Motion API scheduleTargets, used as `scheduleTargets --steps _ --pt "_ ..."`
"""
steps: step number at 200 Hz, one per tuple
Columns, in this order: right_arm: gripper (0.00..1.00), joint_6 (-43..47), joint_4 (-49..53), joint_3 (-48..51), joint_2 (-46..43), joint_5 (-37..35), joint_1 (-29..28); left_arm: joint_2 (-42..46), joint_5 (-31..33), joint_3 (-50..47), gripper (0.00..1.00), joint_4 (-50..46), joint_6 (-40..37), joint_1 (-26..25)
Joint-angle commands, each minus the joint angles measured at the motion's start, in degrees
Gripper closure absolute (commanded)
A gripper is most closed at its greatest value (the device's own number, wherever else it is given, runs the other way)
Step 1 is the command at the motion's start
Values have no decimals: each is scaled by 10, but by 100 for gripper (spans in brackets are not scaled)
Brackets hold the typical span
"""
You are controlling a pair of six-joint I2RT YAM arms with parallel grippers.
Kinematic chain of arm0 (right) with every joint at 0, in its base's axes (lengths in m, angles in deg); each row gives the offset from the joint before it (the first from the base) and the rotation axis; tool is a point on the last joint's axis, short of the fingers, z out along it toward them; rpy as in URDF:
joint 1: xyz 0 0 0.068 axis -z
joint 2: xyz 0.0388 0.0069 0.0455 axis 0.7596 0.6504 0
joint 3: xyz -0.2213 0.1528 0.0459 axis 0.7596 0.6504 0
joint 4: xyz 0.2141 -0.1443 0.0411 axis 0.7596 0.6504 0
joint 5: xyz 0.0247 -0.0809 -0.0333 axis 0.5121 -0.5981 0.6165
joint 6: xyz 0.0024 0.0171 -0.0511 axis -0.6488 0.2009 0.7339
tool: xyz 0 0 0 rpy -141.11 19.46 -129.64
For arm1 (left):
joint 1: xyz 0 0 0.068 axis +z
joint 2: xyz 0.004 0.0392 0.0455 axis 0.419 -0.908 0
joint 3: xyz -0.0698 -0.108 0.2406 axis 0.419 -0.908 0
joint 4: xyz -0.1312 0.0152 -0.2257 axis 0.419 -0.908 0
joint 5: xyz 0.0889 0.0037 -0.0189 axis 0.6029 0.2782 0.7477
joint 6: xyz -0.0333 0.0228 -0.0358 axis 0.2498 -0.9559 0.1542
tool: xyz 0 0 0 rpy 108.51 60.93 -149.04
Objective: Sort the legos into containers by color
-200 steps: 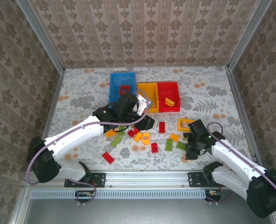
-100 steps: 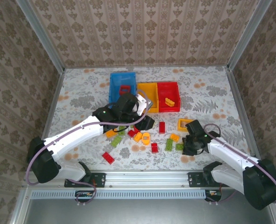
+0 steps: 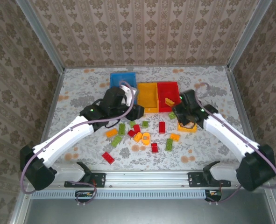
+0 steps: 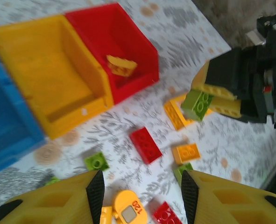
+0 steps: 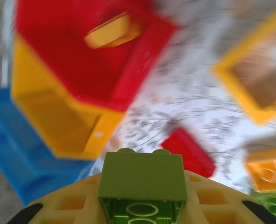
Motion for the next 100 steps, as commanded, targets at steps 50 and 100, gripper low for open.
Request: scheduleTargets --steps 50,100 --pt "76 316 41 -312 320 23 -70 79 65 -29 50 -64 79 69" --pt "70 329 133 -435 441 6 -67 101 69 -67 50 -82 103 69"
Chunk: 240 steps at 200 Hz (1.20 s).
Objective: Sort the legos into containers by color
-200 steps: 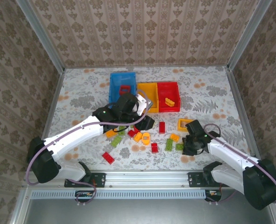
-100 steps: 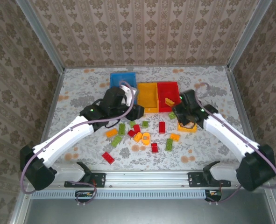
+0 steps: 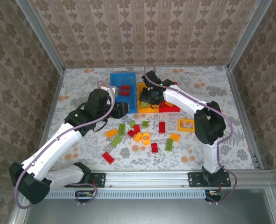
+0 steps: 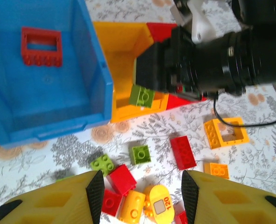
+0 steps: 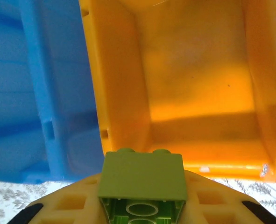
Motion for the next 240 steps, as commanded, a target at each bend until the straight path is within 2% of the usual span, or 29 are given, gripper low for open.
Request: scheduleTargets --steps 1,23,48,83,98,121,137,164,188,213,240 --pt "70 25 71 -32 32 -15 5 15 9 -18 50 -23 25 2" --pt "64 25 75 -42 51 -19 8 21 3 -34 50 -29 29 2" --pt "53 34 88 -68 69 -15 10 23 0 -45 50 -69 36 2" --pt "38 43 104 -89 57 -16 7 38 29 -70 50 -180 113 4" --pt "36 47 111 -88 43 -19 3 50 38 -85 48 -231 164 6" --pt "37 67 99 -63 0 -26 -10 59 73 -79 41 -333 228 24" --pt "37 103 61 -15 -45 -21 -27 62 48 -94 36 -372 269 52" --pt "35 220 -90 126 -144 63 -71 60 -47 -157 33 -375 330 80" --pt "29 287 -123 194 -195 130 -106 72 -120 -232 32 -328 391 75" --pt "26 301 -123 238 -218 194 -127 90 -138 -293 31 -270 475 42" --pt "25 304 -132 275 -241 238 -142 97 -116 -332 31 -209 537 18"
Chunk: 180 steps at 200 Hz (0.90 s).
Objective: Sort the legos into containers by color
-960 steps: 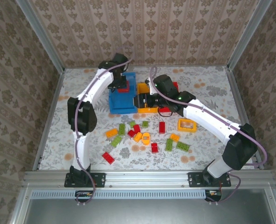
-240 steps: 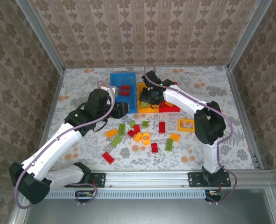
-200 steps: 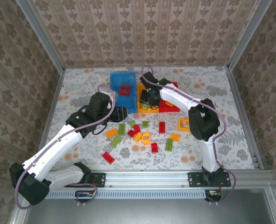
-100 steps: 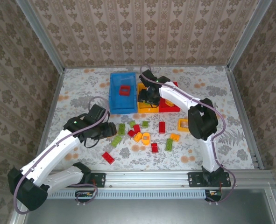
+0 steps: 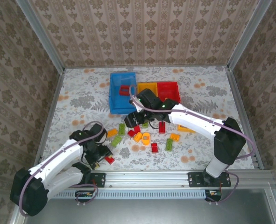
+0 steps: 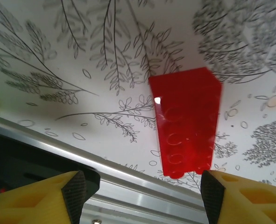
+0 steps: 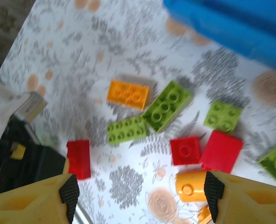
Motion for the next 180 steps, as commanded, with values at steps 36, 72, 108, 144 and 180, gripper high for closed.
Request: scheduleTargets --steps 36,72,108,144,180 --pt "24 33 -21 62 -49 107 -18 -19 19 -22 31 106 123 -27" --pt "24 33 -16 70 -52 120 -20 -42 32 -9 33 110 122 -41" --pt "24 25 -17 70 -54 116 -21 -32 65 27 37 83 125 -51" --pt "24 16 -22 75 -53 113 -21 -8 71 23 37 92 157 -55" --pt "24 12 -27 78 -54 121 -24 -15 66 -1 33 122 188 -56"
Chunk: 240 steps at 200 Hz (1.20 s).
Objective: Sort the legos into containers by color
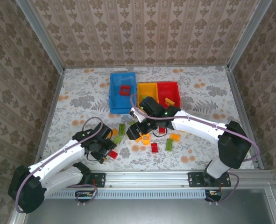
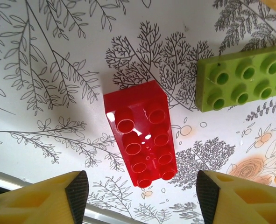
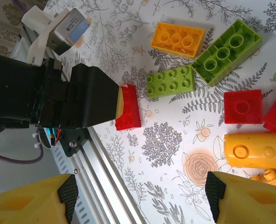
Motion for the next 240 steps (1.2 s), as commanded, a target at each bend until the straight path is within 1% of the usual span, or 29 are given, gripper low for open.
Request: scheduleTargets --steps 1,27,51,58,88,118,140,169,185,211,240 --pt "24 -3 -16 8 -15 21 -6 -4 8 -18 33 19 43 -4" --pt "24 0 -16 9 -18 35 -12 -33 12 -36 33 72 59 -3" --pt "24 1 -17 12 -20 53 -17 -76 12 -37 37 101 53 -3" --pt "24 2 -18 13 -21 55 -18 -87 10 -39 40 110 51 -4" --pt "24 1 -15 15 -23 57 -19 -97 22 -38 63 111 42 -8" --pt "25 -6 -15 15 -40 33 -12 -63 52 -13 77 68 23 -11" --pt "25 -37 -35 26 -80 -12 19 -65 99 77 82 2 -58 -13" --pt "25 -121 -125 75 -146 -50 97 -160 137 238 85 -48 -199 -8" --pt "24 -136 -147 86 -158 -72 123 -222 148 319 85 -53 -274 1" --pt "24 -149 -156 83 -161 -90 150 -329 139 440 86 -35 -385 43" --pt "24 -157 -153 79 -167 -107 163 -437 104 537 86 0 -463 98"
